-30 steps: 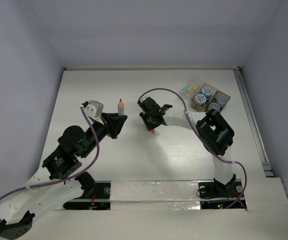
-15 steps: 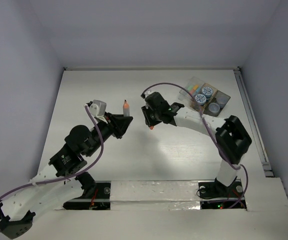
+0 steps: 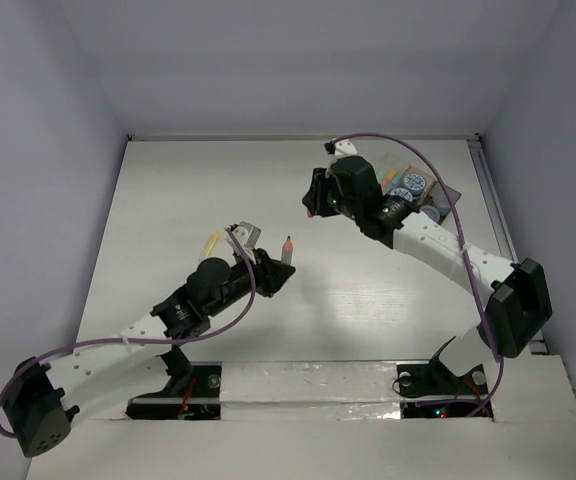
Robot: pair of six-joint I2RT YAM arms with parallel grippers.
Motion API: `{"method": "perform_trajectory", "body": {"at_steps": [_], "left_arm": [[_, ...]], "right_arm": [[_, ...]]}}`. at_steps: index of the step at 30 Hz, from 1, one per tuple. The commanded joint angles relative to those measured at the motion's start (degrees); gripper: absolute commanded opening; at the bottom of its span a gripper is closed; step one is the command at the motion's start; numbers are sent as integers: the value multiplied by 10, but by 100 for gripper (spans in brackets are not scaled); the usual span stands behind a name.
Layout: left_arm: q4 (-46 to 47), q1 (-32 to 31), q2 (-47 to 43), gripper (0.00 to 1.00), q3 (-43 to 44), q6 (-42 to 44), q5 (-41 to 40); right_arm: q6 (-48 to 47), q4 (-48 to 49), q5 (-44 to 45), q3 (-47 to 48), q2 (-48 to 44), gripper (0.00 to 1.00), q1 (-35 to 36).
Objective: Sort the stationery into containers
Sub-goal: Close the pen cap on the pen.
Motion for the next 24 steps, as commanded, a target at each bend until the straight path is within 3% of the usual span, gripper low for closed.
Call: {"method": "perform_trajectory", "body": {"at_steps": [1, 12, 24], "left_arm": [[97, -8, 24, 0, 4, 8, 3], [133, -8, 156, 0, 57, 40, -30], [148, 3, 202, 0, 95, 51, -42]], "right_arm": [[50, 87, -31, 4, -28, 2, 3], [94, 165, -57, -46, -43, 1, 3], [88, 186, -24, -95, -66, 1, 9]]}}
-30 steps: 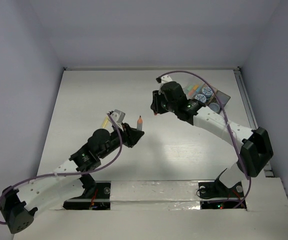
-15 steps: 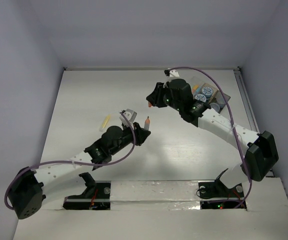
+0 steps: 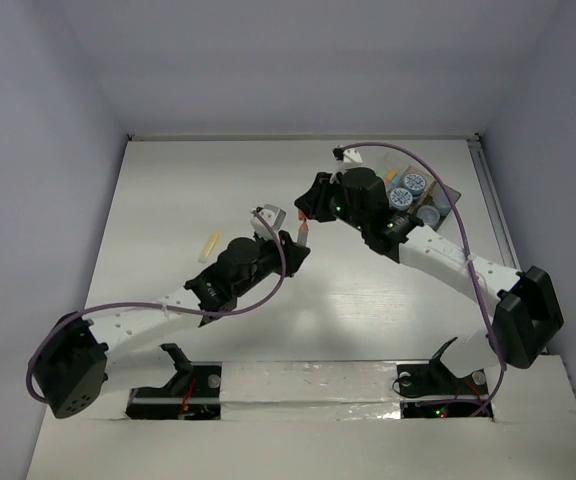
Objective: Sort the stationery into containers
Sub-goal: Close the pen cap on the pen.
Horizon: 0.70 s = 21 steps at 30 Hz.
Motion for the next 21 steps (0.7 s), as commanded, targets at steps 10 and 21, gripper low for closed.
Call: {"method": "perform_trajectory", "body": {"at_steps": [10, 21], "left_arm": [[48, 9, 30, 0, 20, 0, 20], [32, 9, 47, 0, 27, 7, 13]], "right_arm": [[-9, 37, 54, -3, -29, 1, 11], [-14, 48, 69, -11, -35, 2, 11]]}}
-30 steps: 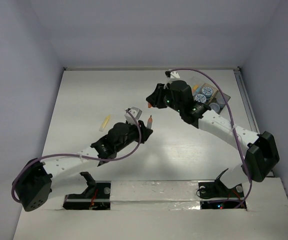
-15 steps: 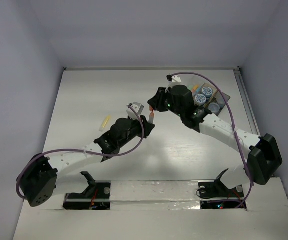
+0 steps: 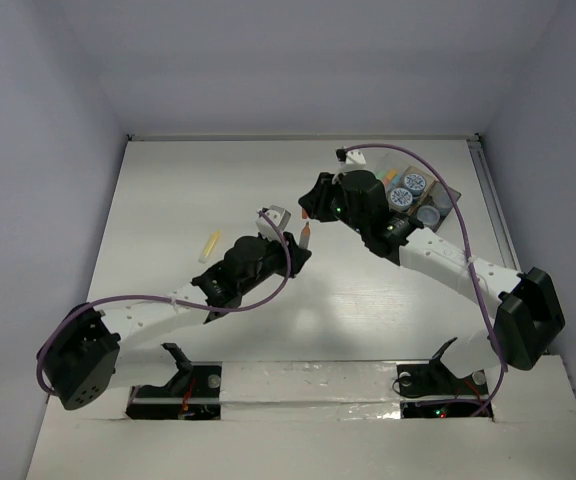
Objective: Sort the stationery into containers
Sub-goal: Close the pen cap on the pen.
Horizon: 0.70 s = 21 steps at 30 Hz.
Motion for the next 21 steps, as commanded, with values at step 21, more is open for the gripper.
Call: {"method": "perform_trajectory", "body": {"at_steps": [21], "left_arm": [[20, 13, 13, 0, 48, 2, -28]], "right_arm": [[-2, 55, 18, -33, -32, 2, 16]]}}
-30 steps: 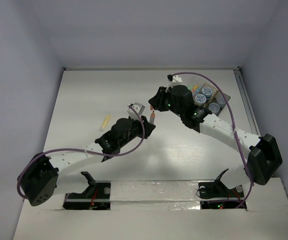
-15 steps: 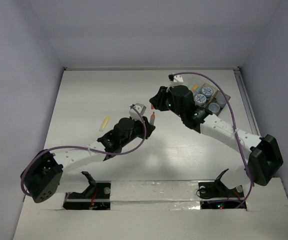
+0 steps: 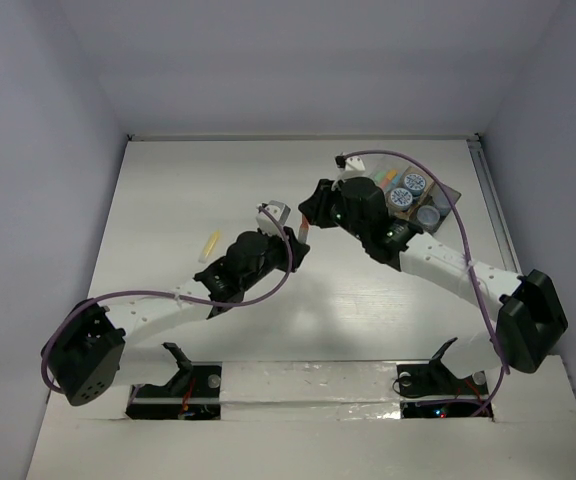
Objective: Sort the stationery into containers
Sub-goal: Close the pen cap on the pen.
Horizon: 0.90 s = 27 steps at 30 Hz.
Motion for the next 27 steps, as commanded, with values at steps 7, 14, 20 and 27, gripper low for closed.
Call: {"method": "perform_trajectory", "body": {"at_steps": [7, 14, 20, 27], "left_arm": [[27, 4, -8, 0, 50, -6, -16], [66, 4, -19, 0, 47, -14, -16], [70, 4, -37, 0, 52, -5, -16], [49, 16, -59, 0, 55, -8, -25]], "right_arm": [[0, 64, 45, -26, -28, 2, 34], [18, 121, 71, -60, -34, 2, 62], [23, 129, 57, -72, -38, 2, 67], [19, 105, 29, -87, -56, 1, 67]]}}
